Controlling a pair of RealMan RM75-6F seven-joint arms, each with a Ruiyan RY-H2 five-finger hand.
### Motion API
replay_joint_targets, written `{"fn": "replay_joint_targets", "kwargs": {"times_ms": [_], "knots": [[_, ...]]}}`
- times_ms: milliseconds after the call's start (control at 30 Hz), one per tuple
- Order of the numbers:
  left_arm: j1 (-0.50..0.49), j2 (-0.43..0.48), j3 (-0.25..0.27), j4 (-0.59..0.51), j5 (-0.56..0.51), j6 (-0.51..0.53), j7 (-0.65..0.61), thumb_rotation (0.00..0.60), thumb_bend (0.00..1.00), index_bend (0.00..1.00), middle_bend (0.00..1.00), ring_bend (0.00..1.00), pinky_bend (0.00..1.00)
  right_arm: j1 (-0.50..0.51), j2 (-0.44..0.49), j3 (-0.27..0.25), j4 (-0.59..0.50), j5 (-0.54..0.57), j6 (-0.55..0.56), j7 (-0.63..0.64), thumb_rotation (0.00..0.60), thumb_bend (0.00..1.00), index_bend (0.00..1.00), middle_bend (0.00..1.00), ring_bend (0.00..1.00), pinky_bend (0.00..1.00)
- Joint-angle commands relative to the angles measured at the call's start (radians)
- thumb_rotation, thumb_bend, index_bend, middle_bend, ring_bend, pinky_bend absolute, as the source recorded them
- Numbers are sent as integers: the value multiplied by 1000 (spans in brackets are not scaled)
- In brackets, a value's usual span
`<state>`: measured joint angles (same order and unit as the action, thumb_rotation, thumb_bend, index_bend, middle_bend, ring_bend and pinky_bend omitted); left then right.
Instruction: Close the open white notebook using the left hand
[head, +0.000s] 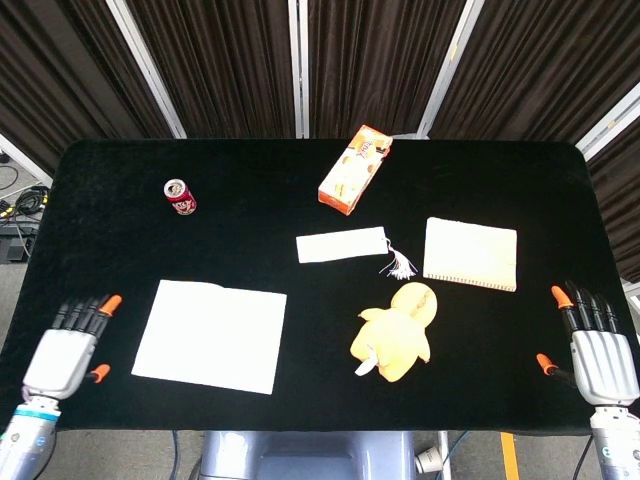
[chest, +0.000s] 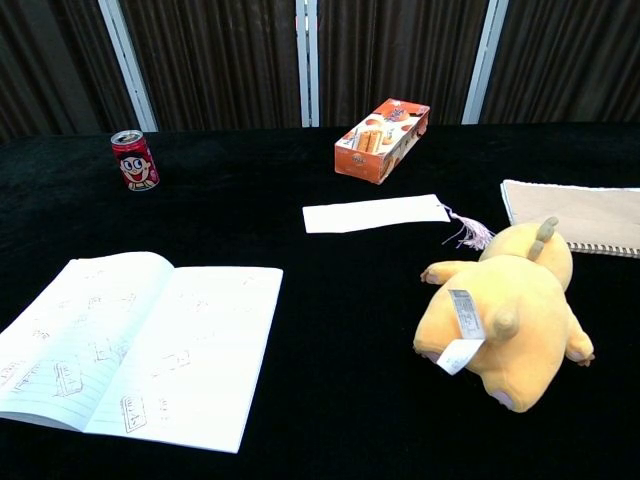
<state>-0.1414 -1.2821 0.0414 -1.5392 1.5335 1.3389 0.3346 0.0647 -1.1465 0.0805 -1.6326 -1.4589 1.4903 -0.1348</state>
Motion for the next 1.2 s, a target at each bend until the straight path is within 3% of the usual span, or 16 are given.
{"fn": "replay_joint_targets", "kwargs": {"times_ms": [33, 333, 733, 1200], "knots": [[-15, -44, 17, 32, 16, -30, 34, 600, 77, 0, 0, 0, 0, 0, 1, 1, -1, 2, -2, 1, 600, 67, 0, 0, 0, 30], [-42, -122, 26, 59, 58, -48, 75, 600, 80, 0, 0, 0, 0, -2, 6, 1, -5, 1, 2, 9, 600, 66, 0, 0, 0, 30], [-52, -139, 49, 42, 46, -92, 127, 600, 81, 0, 0, 0, 0, -4, 16, 5, -12, 7, 3, 29, 600, 67, 0, 0, 0, 30], [-61, -217, 35, 145, 54, -77, 168, 600, 90, 0, 0, 0, 0, -4, 19, 2, -19, 7, -2, 32, 600, 67, 0, 0, 0, 30]]}}
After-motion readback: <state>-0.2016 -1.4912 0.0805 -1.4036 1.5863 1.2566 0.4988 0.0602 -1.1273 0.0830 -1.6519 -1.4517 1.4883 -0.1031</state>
